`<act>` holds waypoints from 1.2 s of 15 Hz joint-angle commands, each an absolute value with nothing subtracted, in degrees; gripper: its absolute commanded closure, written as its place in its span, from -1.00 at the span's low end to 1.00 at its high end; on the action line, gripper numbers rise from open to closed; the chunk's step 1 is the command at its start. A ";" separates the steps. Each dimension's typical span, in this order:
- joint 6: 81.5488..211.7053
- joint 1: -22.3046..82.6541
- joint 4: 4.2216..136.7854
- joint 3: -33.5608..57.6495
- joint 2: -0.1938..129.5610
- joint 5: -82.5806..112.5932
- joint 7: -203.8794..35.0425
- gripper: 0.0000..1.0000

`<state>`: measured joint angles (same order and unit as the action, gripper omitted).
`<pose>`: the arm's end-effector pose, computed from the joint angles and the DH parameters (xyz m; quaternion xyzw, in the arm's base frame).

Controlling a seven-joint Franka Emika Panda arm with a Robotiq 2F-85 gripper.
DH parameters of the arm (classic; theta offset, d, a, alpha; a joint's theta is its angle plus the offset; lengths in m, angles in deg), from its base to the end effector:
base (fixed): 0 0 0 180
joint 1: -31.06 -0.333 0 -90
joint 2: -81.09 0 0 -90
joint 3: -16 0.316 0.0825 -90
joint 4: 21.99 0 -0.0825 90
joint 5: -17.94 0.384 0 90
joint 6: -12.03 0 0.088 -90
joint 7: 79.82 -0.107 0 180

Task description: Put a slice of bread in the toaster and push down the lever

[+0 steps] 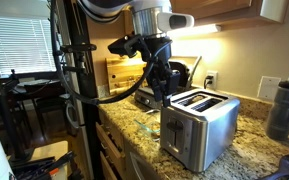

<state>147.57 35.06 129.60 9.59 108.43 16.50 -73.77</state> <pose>0.3930 -0.0717 0.4148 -0.9948 0.0261 -0.0985 0.0024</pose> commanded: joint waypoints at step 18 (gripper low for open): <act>171.48 33.90 136.22 7.74 97.37 20.77 -72.22 0.94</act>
